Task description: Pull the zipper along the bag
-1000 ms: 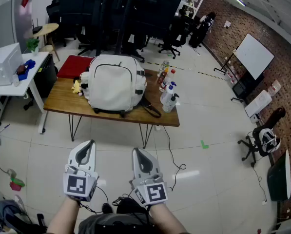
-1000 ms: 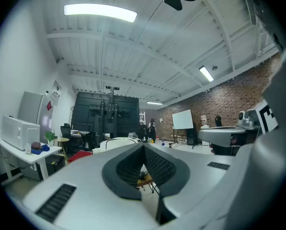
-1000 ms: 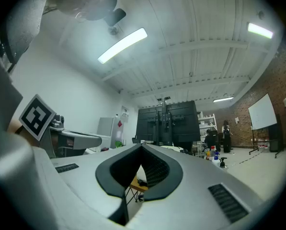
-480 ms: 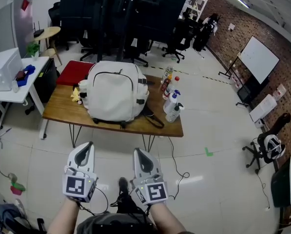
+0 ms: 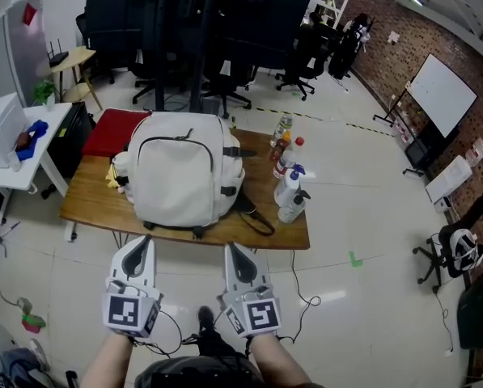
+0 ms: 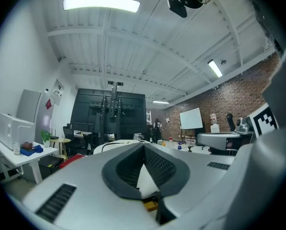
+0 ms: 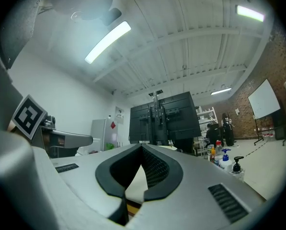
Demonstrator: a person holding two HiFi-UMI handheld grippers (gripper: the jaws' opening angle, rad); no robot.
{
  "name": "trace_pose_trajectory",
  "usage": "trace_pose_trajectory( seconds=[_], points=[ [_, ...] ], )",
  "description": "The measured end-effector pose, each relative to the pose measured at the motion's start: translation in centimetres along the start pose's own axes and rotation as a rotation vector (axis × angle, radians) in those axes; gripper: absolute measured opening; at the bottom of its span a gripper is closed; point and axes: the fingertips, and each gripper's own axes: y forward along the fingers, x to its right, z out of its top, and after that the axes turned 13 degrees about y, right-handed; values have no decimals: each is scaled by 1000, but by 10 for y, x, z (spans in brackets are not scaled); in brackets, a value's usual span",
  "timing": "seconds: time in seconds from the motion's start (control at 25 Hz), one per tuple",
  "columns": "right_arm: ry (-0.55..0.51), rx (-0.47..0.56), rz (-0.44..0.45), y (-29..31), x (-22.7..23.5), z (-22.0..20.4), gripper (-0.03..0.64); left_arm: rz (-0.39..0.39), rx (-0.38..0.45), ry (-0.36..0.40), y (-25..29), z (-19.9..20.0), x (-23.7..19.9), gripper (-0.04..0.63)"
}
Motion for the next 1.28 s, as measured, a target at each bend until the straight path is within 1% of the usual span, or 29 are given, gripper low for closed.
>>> trace_pose_trajectory(
  seconds=[0.16, 0.32, 0.88, 1.0, 1.12, 1.28],
  points=[
    [15, -11, 8, 30, 32, -1, 15, 12, -6, 16, 41, -1, -2, 37],
    [21, -14, 29, 51, 51, 5, 15, 25, -18, 15, 70, 1, -1, 37],
    [43, -21, 85, 95, 125, 23, 15, 66, -38, 37, 159, 12, 13, 37],
    [46, -24, 95, 107, 137, 23, 17, 71, -59, 40, 178, 11, 14, 37],
    [46, -30, 103, 122, 147, 17, 15, 83, -61, 45, 194, 6, 11, 37],
    [29, -43, 130, 139, 145, 9, 15, 87, -67, 57, 204, -1, 4, 37]
  ],
)
